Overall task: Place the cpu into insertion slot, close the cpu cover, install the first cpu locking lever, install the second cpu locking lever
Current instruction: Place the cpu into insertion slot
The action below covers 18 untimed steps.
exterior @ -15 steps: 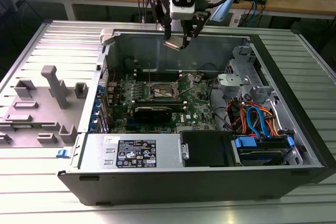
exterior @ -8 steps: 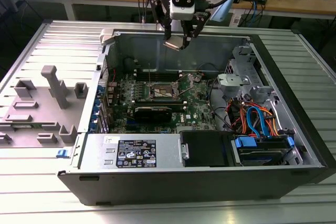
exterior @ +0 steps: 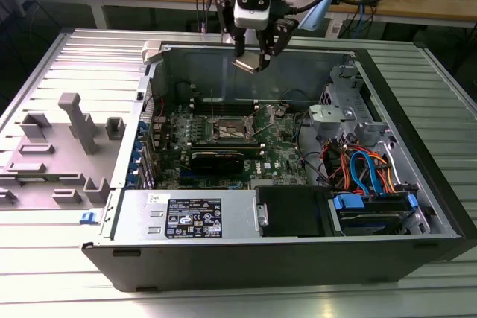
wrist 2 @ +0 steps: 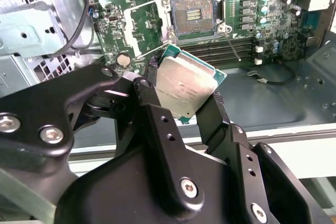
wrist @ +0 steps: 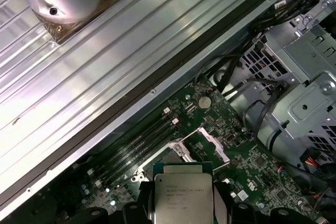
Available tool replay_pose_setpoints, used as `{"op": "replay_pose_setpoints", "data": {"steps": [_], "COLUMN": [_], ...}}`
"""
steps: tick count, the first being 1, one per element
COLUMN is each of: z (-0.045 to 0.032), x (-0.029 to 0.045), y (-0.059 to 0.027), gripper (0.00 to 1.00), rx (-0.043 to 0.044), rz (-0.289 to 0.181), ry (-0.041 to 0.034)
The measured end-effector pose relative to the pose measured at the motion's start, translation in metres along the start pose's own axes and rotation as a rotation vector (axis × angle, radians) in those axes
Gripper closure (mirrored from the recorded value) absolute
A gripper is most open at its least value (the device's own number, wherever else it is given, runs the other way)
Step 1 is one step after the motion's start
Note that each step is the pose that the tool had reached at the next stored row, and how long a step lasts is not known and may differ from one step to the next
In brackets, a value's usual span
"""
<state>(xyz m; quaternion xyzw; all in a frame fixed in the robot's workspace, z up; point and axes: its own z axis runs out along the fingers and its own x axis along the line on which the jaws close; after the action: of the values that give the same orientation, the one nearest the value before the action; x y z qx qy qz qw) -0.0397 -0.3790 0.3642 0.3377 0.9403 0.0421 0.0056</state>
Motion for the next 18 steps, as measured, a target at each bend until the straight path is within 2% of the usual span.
{"op": "replay_pose_setpoints", "data": {"steps": [4, 18], "z": [0.0001, 0.0002], "x": [-0.0001, -0.0001], "y": [-0.0001, -0.0001], "gripper": [0.46, 0.46], "rx": [-0.0001, -0.0003], "rz": [0.024, 0.029], "ry": [-0.0021, -0.0025]}}
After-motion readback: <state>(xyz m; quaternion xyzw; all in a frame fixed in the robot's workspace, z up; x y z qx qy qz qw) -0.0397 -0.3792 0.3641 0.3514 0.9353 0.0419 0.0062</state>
